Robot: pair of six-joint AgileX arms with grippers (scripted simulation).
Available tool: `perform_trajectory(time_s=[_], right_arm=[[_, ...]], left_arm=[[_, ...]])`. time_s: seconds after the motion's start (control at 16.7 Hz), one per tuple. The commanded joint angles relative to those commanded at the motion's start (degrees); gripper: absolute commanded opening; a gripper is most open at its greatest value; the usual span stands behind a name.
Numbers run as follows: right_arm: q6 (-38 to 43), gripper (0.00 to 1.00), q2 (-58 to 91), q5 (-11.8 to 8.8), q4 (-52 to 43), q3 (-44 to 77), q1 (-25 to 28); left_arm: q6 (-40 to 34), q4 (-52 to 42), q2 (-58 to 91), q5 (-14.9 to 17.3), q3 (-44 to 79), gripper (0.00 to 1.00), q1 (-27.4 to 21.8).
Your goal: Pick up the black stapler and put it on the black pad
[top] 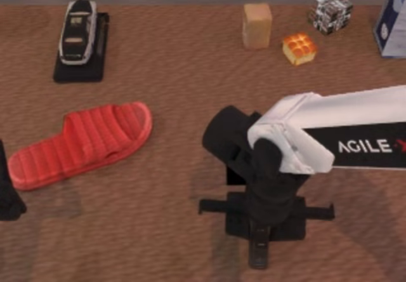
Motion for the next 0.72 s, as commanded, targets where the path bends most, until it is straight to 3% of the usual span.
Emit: perform_trajectory(time_s=[0.72], right_arm=[[0.1, 0.00, -0.8, 0.0, -2.3, 1.8, 0.0]], left_arm=[[0.0, 0.0, 0.0, 0.0, 0.0, 1.00, 0.0]])
